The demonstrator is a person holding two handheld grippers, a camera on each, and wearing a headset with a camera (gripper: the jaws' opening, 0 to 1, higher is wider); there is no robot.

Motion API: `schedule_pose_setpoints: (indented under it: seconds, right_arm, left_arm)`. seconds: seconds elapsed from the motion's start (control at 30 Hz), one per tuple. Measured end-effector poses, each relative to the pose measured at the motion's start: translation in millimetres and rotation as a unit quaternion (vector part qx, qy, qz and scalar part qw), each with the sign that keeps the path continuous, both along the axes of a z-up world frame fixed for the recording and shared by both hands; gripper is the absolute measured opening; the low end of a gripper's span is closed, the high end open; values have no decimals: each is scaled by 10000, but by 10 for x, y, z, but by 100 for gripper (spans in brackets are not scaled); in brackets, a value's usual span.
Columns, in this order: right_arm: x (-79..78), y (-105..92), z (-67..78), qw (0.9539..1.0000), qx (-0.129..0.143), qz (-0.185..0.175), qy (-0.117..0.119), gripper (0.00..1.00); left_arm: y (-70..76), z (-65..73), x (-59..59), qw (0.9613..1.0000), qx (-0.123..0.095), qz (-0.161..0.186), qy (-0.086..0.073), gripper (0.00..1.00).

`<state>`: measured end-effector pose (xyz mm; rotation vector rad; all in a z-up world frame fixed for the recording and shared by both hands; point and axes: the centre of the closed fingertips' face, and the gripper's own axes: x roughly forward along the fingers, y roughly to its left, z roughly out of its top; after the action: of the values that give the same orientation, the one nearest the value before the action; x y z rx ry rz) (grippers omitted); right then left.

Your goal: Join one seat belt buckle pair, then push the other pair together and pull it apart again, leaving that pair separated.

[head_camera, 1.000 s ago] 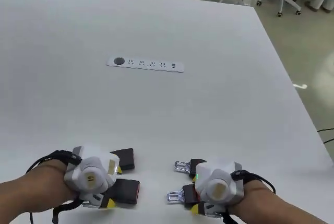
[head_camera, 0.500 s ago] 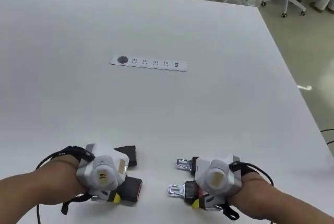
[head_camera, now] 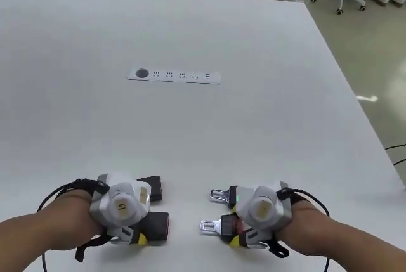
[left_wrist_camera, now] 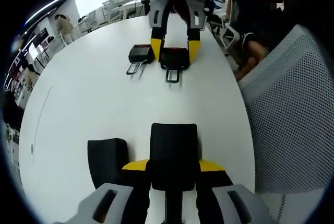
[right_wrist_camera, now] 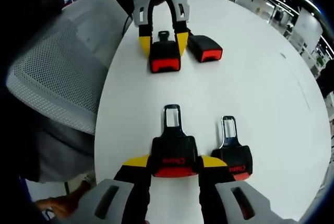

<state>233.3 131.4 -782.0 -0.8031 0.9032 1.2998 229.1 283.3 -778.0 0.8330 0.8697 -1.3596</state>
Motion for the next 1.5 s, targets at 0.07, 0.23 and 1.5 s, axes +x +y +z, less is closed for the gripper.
schedule_pose_setpoints:
  seconds: [0.07, 0.23, 1.5]
  right_arm:
    - [29, 24, -5, 9999, 3, -163, 10, 33]
    - [16, 167, -8, 9994, 202, -277, 49, 33]
    - [-48, 694, 23, 9989, 456, 44, 25, 33]
  left_arm:
    - [3, -5, 1, 10000, 6, -2, 0, 34]
    - [11, -13, 6, 10000, 2, 64, -8, 34]
    - [16, -31, 11, 9999, -45, 136, 17, 34]
